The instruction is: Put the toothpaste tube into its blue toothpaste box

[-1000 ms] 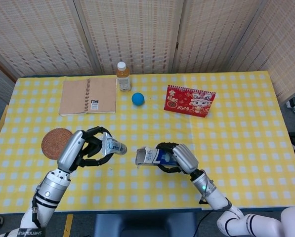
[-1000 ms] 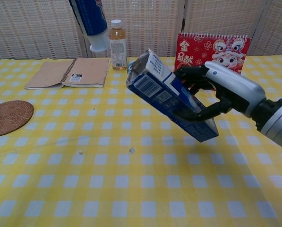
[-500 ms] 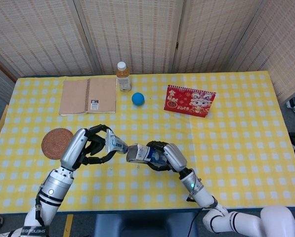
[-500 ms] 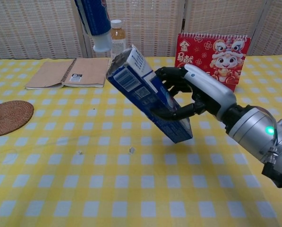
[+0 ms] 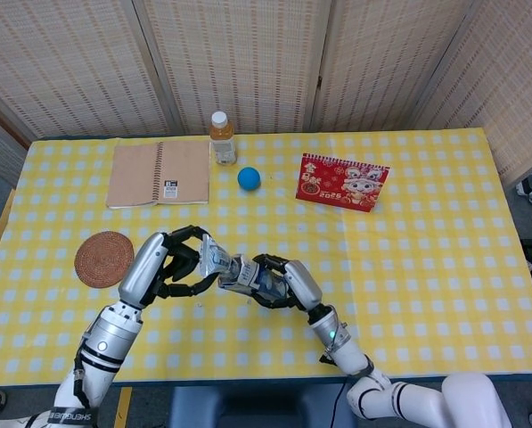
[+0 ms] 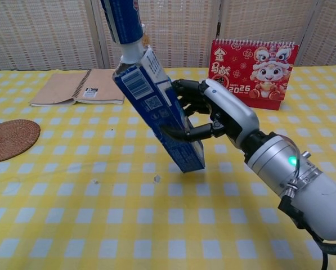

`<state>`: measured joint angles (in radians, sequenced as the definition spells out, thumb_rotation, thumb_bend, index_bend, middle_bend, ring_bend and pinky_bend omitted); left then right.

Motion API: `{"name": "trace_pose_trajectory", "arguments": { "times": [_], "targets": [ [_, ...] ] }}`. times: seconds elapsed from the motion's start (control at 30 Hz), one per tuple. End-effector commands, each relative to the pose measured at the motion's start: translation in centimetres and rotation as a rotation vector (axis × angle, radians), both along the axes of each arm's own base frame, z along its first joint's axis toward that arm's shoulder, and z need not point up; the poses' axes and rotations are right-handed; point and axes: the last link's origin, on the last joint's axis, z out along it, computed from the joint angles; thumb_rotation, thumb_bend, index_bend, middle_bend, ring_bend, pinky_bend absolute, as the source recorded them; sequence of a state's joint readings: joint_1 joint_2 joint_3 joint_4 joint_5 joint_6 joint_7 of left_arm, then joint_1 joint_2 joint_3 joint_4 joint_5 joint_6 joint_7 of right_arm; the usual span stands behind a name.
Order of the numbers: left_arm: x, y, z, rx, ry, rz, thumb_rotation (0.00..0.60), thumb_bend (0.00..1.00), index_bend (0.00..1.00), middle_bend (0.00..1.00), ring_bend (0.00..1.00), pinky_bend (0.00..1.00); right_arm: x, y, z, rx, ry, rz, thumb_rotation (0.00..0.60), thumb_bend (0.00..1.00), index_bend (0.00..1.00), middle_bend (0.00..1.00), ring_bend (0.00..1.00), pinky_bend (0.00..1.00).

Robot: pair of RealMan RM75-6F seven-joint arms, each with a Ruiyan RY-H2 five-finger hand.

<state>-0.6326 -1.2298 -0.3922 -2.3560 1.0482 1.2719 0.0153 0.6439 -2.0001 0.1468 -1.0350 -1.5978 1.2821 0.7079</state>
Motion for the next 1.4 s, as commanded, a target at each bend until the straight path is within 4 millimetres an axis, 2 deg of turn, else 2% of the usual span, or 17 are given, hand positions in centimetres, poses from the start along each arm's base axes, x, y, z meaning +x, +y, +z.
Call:
{"name": "trace_pose_trajectory", "arguments": {
  "times": [0.03,0.6,0.9,1.13,1.4],
  "targets": [
    [0.1,0.0,-0.1,0.000,-0.001,0.001,0.600,0.52,0.84,1.00,1.00,1.00,0.3,0.1,-0.3,0.005,-0.012,0.005,0.600,0.34,0.44,0.39,0.39,0.44],
    [0.4,0.1,-0.2,0.014,-0.032,0.023,0.600,0.52,0.84,1.00,1.00,1.00,1.6,-0.2,-0.5,0.002,-0.174,-0.016,0.600,0.34,0.44,0.39,0.39,0.44],
    [-0.4,0.1,-0.1,0.014,-0.046,0.059,0.600,0.52,0.84,1.00,1.00,1.00,1.7,-0.1,-0.3,-0.027,-0.266,-0.024,0.600,0.34,0.44,0.39,0.39,0.44],
    [-1.1,0.1,-0.5,-0.020,-0.043,0.089,0.600,0.52,0.84,1.00,1.00,1.00,1.5,0.1,0.2,-0.049,-0.261,-0.002,0.600,0.34,0.44,0.39,0.39,0.44],
    [-0.9,-0.3,-1.5,-0.036,0.020,0.058,0.600,0.52,0.84,1.00,1.00,1.00,1.6,0.1,0.2,-0.039,-0.194,-0.002,0.600,0.34,0.44,0.39,0.39,0.44]
  ]
}}
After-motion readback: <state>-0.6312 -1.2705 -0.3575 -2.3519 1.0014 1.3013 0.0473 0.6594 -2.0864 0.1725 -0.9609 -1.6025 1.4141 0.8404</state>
